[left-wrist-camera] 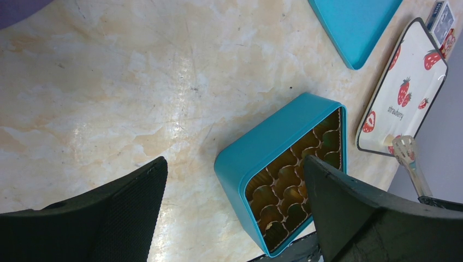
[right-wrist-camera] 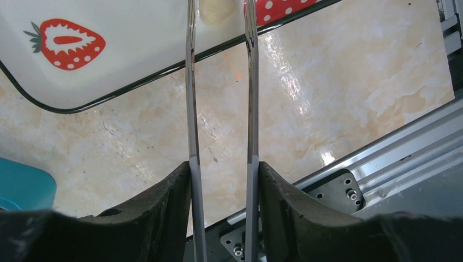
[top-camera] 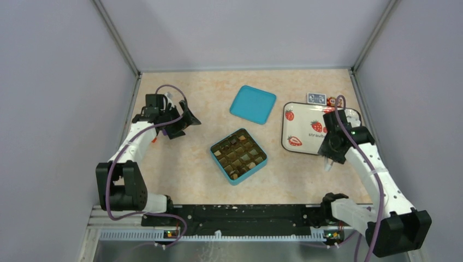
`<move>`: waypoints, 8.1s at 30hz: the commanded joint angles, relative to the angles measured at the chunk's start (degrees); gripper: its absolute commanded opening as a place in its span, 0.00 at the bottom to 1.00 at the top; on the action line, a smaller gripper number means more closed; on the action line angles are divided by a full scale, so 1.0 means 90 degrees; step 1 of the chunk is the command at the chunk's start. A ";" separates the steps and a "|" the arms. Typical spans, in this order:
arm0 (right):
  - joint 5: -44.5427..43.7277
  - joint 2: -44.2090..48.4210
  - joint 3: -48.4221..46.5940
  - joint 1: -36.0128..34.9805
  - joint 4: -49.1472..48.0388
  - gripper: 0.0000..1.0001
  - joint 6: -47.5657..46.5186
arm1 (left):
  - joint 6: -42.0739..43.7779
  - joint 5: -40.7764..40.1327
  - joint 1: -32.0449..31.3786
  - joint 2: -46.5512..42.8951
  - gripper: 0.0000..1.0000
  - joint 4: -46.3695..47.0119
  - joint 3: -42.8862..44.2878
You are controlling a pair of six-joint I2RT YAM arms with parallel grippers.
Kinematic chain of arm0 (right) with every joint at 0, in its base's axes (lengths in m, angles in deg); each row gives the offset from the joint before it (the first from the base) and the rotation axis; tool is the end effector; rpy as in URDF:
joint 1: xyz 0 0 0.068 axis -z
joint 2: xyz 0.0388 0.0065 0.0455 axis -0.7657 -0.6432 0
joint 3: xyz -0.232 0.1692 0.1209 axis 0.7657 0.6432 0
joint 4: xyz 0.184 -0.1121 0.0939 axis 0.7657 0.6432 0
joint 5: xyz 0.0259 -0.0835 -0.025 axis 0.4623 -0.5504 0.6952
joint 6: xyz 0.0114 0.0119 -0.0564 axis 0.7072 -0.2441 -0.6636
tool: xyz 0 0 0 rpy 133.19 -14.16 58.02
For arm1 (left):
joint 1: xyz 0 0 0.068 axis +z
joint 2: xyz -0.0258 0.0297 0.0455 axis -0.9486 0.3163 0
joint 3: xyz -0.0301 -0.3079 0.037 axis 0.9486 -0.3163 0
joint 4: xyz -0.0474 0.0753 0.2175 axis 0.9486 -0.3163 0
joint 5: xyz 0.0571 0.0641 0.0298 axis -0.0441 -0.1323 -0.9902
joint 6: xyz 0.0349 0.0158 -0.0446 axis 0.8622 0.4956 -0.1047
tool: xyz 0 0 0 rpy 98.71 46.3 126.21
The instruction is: Pack the chocolate
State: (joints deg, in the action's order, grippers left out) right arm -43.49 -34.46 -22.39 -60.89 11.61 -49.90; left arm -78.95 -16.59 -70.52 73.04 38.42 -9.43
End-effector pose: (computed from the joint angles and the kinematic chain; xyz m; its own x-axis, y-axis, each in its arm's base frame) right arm 0.1182 0.0074 0.3134 -0.7638 0.4320 -0.4795 0.5167 0.8545 -0.0532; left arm 0.2599 -0.0132 0.2965 -0.8028 -0.4721 -0.3643 -0.1890 0.7808 -0.5955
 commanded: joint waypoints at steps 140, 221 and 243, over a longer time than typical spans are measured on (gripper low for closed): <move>0.2660 -0.0274 -0.0694 -0.4220 -0.0616 0.38 -0.1413 | -0.0565 -0.0948 -0.1560 0.1811 0.99 -0.0439 0.2558; 0.0543 -0.7850 -0.5128 -0.1534 -0.3500 0.42 0.0216 | 0.0204 -0.0002 -0.1307 0.0625 0.99 -0.0570 0.1699; 0.2050 -0.5537 -0.4197 -0.1458 -0.4975 0.00 -0.1022 | 0.0512 0.1412 -0.0779 0.0919 0.99 -0.0244 0.2235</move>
State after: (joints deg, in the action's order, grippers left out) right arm -30.69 -93.84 -64.29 -74.16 -26.29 -58.01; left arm -74.08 -10.54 -77.51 81.48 31.91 9.56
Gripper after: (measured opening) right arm 0.006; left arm 0.987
